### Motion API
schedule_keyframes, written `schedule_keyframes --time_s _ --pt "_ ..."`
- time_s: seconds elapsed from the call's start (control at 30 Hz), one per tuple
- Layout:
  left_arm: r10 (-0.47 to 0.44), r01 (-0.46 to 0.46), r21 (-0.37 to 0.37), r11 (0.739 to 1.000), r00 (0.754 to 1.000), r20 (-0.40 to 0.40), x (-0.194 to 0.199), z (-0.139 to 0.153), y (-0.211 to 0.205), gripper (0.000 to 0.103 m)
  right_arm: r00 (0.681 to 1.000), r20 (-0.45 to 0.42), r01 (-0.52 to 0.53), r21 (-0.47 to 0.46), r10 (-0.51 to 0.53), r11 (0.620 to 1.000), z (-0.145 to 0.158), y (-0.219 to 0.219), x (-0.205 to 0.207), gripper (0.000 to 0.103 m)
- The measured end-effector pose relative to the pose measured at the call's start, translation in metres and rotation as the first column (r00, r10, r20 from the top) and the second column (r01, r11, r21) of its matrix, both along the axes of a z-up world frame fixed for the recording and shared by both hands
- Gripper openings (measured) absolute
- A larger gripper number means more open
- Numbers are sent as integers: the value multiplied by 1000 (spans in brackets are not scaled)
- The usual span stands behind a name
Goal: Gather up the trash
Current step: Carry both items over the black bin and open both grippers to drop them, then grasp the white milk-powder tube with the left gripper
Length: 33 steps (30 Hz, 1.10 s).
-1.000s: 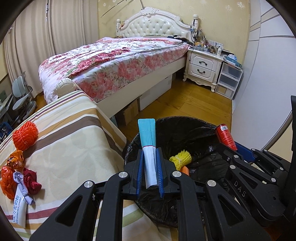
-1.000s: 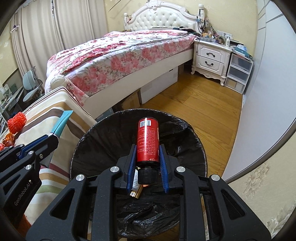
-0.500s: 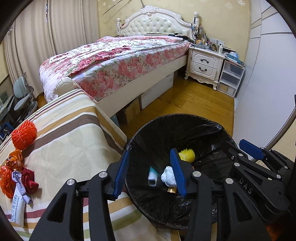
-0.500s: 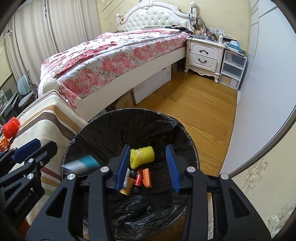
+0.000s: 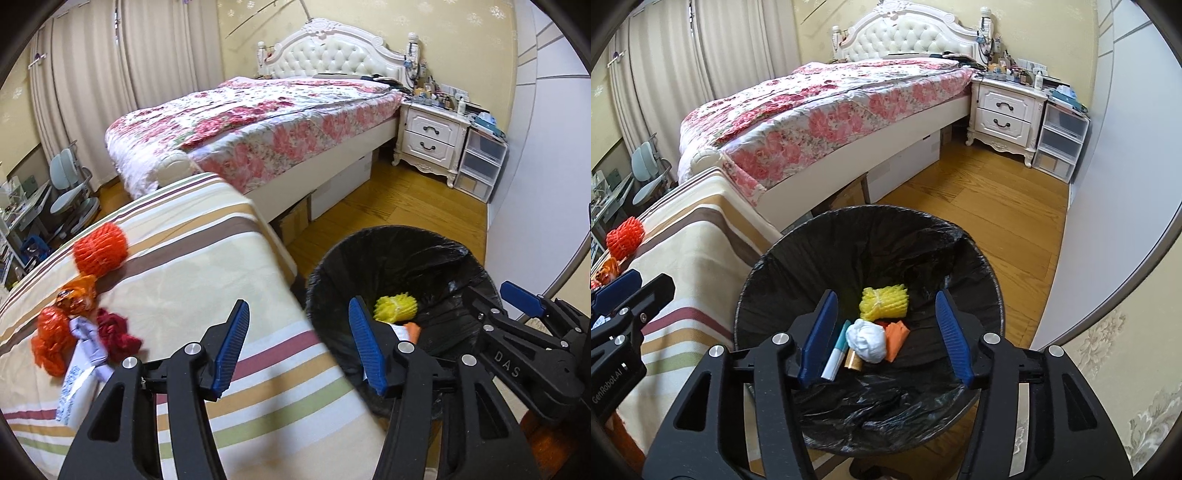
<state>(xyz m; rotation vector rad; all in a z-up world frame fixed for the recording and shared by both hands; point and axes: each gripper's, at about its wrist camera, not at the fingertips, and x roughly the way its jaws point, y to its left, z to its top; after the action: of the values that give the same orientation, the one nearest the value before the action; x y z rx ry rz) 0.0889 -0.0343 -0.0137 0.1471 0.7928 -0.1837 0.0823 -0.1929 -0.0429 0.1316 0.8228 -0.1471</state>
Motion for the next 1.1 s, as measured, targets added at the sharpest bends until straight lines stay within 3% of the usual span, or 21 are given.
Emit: schedule_keyframes --time_s 0.27,0.63,0.97,1.1 --pt "112 -112 26 993 994 9 -14 4 52 55 996 -9 -94 3 94 996 3 41 -8 55" --pt "255 -255 41 966 967 15 -33 2 120 55 974 -22 -224 1 224 975 5 103 -15 56" --pt "347 -346 30 938 937 -44 -31 -11 165 55 958 -35 -285 -24 284 958 5 134 -16 61" --pt "343 -344 7 939 936 -84 -29 -17 175 47 957 -41 -289 -28 288 957 4 137 -14 61"
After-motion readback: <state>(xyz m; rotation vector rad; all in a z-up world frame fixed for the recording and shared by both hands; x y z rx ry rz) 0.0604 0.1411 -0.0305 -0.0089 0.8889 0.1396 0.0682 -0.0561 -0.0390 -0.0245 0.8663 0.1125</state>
